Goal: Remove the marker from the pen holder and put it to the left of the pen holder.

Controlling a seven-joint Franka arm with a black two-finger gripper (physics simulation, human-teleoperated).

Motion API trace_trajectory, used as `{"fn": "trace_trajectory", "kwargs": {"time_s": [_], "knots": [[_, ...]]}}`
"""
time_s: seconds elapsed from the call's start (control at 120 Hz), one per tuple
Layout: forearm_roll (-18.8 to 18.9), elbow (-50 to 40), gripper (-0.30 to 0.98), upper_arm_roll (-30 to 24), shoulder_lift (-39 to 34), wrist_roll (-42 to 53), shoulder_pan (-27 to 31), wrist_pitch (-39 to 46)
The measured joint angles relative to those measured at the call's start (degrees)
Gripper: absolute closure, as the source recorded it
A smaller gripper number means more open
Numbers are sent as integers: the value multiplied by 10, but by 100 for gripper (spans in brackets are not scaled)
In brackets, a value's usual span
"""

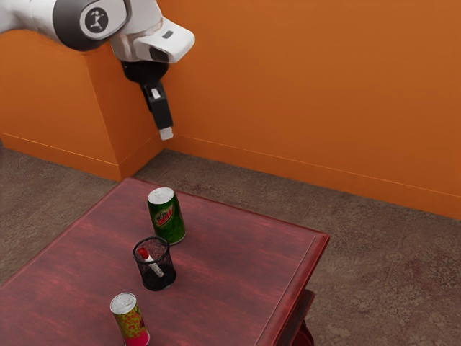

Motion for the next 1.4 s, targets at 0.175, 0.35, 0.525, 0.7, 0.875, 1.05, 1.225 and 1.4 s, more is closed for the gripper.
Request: {"fn": "trace_trajectory", "kwargs": {"time_s": [0.175,0.35,0.525,0.7,0.875,1.05,1.225,1.4], "knots": [[1,-21,1,-2,13,-2,1,-65],[2,-116,0,-2,40,-5,14,-91],[2,-156,1,-2,80,-9,31,-96],[1,-189,19,-2,108,-13,50,-71],[-11,-210,30,-4,121,-17,69,-25],[-14,-210,34,-3,145,-20,54,42],[-11,-211,37,-2,163,-21,76,81],[-5,-211,39,-2,185,-23,77,99]]}}
